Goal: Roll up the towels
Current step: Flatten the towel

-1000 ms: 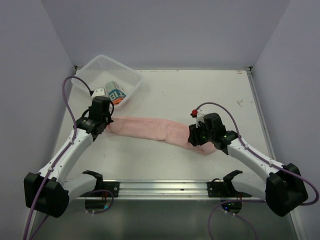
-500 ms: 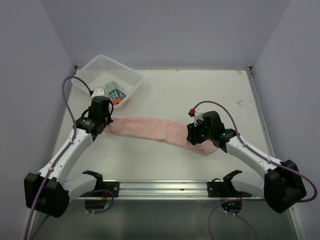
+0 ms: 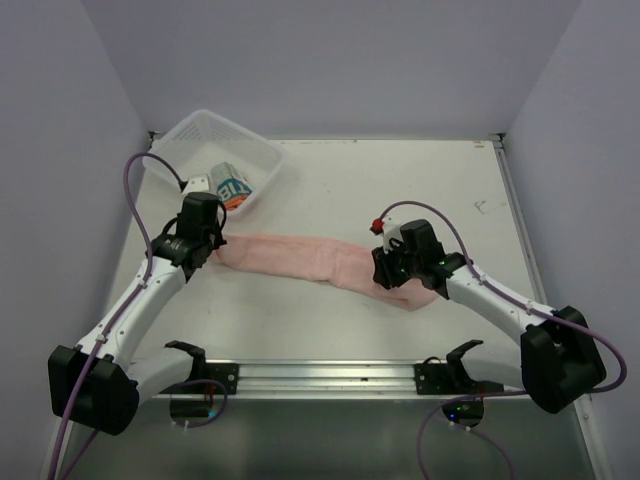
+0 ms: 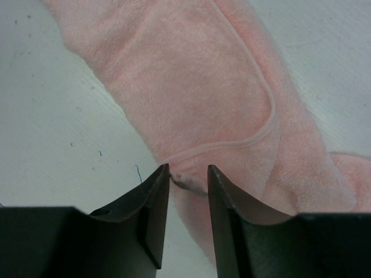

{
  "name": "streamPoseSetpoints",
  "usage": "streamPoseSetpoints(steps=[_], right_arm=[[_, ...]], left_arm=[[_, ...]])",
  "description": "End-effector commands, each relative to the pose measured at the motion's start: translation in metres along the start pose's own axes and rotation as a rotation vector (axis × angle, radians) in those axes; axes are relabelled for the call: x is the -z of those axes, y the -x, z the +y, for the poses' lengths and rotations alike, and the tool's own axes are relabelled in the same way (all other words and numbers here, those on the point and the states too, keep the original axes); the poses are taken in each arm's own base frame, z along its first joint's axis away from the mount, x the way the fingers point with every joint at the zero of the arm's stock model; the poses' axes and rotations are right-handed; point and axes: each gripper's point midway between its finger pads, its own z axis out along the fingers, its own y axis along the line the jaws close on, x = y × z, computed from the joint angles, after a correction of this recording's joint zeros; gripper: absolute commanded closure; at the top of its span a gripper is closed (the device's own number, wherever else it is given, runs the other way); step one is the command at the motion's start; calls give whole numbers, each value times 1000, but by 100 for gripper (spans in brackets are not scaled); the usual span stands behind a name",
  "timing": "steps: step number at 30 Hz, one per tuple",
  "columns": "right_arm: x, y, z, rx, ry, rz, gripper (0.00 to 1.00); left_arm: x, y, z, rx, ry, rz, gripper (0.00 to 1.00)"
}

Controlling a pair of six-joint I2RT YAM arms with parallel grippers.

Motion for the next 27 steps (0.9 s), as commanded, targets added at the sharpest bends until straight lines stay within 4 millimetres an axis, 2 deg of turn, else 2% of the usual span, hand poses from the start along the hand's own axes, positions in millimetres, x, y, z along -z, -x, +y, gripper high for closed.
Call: streamPoseSetpoints(steps=[1, 3, 4, 6, 7, 10, 12, 13, 14, 16, 18, 19, 21, 22, 27], right_arm=[[1, 18, -7, 31, -42, -49, 67], [0, 17, -10, 29, -53, -47, 73], [0, 15, -11, 26, -60, -41, 80], [0, 16, -10, 23, -58, -40, 88], [1, 18, -11, 21, -64, -46, 94], [14, 34, -11, 19, -84, -90, 100], [29, 47, -17, 24, -139, -134, 100], [38, 60, -21, 27, -171, -170, 100], [49, 68, -30, 18, -221, -197, 100], [64, 82, -38, -51, -255, -242, 100], [77, 90, -47, -94, -288, -275, 100], [86, 96, -60, -135, -321, -300, 100], [99, 105, -69, -194, -330, -350, 100], [108, 110, -81, -226, -359, -377, 100], [140, 136, -103, -289, -384, -457, 100]], left_arm=[[0, 13, -4, 11, -19, -41, 100], [0, 13, -4, 11, -19, -42, 100], [0, 13, -4, 11, -19, -42, 100], [0, 13, -4, 11, -20, -43, 100], [0, 13, -3, 11, -18, -42, 100], [-1, 12, -3, 12, -17, -39, 100], [0, 16, -2, 17, -8, -49, 100], [1, 17, -1, 19, -2, -51, 100], [1, 18, 3, 21, 17, -56, 100], [3, 21, 6, 29, 34, -64, 100], [6, 22, 9, 35, 47, -73, 100], [7, 22, 11, 37, 56, -73, 100], [10, 25, 18, 43, 89, -87, 100], [13, 27, 21, 49, 100, -91, 100], [28, 48, 28, 101, 130, -152, 100]])
